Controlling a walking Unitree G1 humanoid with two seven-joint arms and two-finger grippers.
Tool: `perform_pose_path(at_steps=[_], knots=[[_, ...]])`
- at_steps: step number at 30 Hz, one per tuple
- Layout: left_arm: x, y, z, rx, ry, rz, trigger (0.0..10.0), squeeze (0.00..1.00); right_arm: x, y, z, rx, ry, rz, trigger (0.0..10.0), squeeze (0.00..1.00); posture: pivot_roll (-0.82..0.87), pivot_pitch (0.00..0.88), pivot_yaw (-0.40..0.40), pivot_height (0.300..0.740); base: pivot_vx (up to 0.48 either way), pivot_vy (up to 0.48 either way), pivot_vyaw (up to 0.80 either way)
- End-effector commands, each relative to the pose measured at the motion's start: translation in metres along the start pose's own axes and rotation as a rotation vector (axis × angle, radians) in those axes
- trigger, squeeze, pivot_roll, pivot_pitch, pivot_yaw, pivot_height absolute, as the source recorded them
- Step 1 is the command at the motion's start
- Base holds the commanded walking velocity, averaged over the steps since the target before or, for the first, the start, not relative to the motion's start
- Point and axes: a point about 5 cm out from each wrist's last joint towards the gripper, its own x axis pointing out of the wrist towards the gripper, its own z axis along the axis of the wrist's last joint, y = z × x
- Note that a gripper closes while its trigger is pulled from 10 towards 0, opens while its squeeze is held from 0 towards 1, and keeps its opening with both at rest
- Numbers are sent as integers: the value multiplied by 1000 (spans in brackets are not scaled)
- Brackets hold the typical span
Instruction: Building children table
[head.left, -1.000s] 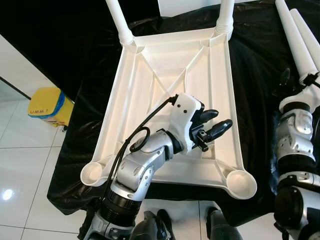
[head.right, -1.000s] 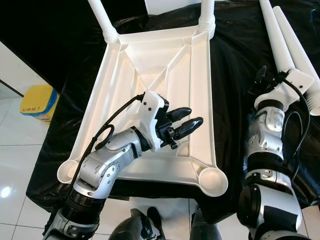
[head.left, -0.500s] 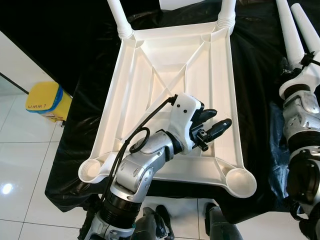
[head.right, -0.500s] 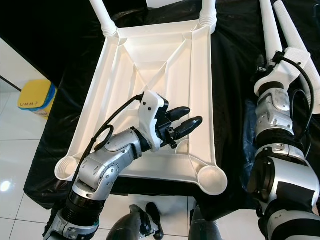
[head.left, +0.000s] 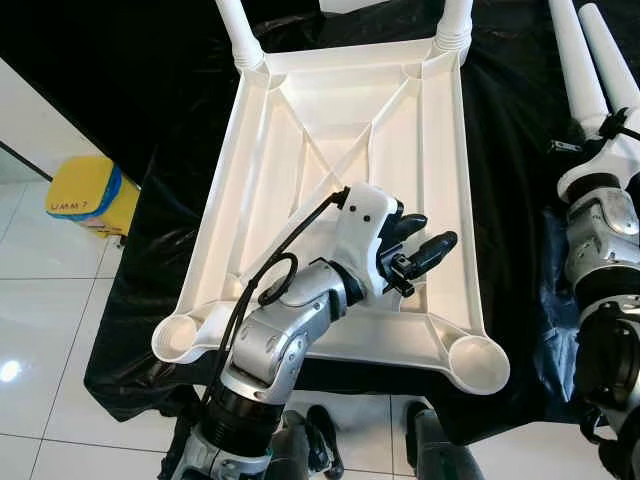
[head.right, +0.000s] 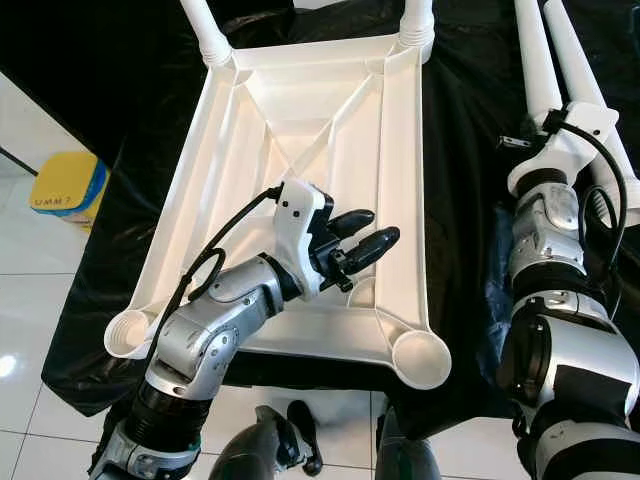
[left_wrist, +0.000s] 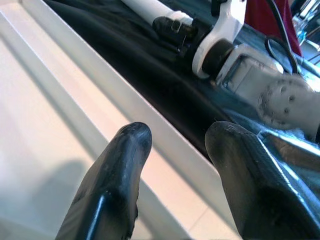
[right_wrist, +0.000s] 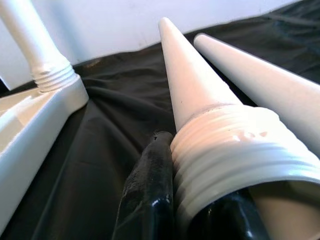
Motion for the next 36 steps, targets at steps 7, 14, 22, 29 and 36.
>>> perform_pose_path(at_steps=[7, 14, 22, 29, 36], knots=[[0, 7, 2, -16, -16, 10, 10000, 0, -15, 20, 3, -40, -120, 20, 10000, 0, -160, 201, 91, 740, 0, 0, 0], [2, 15, 10, 19, -44, 30, 10000, 0, -25, 33, 14, -69, -188, 34, 10000, 0, -155, 165, 66, 740, 0, 0, 0], [-4, 31, 21, 62, -60, 77, 10000, 0, -42, 53, 28, -80, -275, 25, 10000, 0, -152, 117, 46, 740, 0, 0, 0], [-9, 39, 33, 99, -94, 64, 10000, 0, -51, 76, 56, -74, -405, 85, 10000, 0, -157, 91, 42, 740, 0, 0, 0], [-12, 38, 41, 101, -113, 15, 10000, 0, -51, 89, 91, -77, -536, 138, 10000, 0, -160, 59, 37, 740, 0, 0, 0]])
